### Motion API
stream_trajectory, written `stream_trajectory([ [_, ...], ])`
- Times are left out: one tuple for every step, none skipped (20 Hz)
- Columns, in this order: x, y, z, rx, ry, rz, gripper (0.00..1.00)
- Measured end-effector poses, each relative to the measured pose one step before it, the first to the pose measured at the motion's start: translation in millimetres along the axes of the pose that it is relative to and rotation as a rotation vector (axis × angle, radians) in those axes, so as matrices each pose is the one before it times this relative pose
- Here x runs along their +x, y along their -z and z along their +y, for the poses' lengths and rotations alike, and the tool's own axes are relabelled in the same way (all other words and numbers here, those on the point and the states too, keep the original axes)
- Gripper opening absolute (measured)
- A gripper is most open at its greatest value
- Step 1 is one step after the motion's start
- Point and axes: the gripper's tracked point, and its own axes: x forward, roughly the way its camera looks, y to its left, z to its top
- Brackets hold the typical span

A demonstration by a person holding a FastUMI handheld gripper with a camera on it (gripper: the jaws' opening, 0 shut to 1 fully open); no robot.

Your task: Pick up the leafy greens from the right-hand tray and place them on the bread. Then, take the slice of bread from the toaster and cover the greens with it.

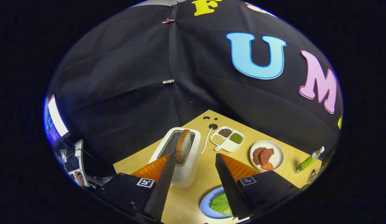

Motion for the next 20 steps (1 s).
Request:
stream_trajectory([
  [9.47, -1.25, 5.71, 0.00034, -0.00145, 0.01245, 0.83],
  [10.09, -1.01, 7.01, 0.00043, -0.00521, 0.01109, 0.83],
  [11.26, -0.37, 4.82, -0.00238, -0.00292, 0.0121, 0.82],
  [11.6, 0.58, 2.66, -0.00184, 0.00487, 0.01506, 0.82],
  [12.24, 2.42, 1.84, 0.0022, 0.00781, 0.01935, 0.83],
  [11.3, 2.79, 0.33, 0.00619, 0.00999, 0.02028, 0.82],
  [12.16, 1.92, 0.48, 0.0054, 0.01156, 0.02147, 0.81],
  [9.32, -0.08, -1.32, 0.00159, 0.01788, 0.01275, 0.81],
  [10.82, 0.46, -2.32, 0.00085, 0.01741, 0.00919, 0.81],
  [7.99, -1.65, -0.4, 0.00328, 0.00967, 0.00363, 0.81],
  [6.33, -1.99, 0.35, 0.00227, 0.00928, 0.0036, 0.81],
  [7.23, -1.16, -0.22, 0.0, 0.00617, 0.0083, 0.8],
  [4.13, -0.15, -1.01, -0.00005, 0.01319, 0.00734, 0.79],
  [4.17, -0.19, -0.23, -0.0004, 0.00931, 0.01106, 0.71],
  [3.1, -0.1, 1.73, 0.00135, 0.00479, 0.01333, 0.63],
  [3.24, 0.6, 1.18, 0.00308, 0.0004, 0.00998, 0.54],
  [3.28, 2.02, 1.12, 0.00224, -0.00084, 0.01034, 0.46],
  [2.19, 3.6, -0.95, -0.00376, 0.00511, 0.0157, 0.37],
  [1.16, 1.73, 0.76, -0.00079, -0.00289, 0.0054, 0.28],
  [-0.24, -2.23, 0.49, 0.00061, -0.00713, -0.00173, 0.19],
])
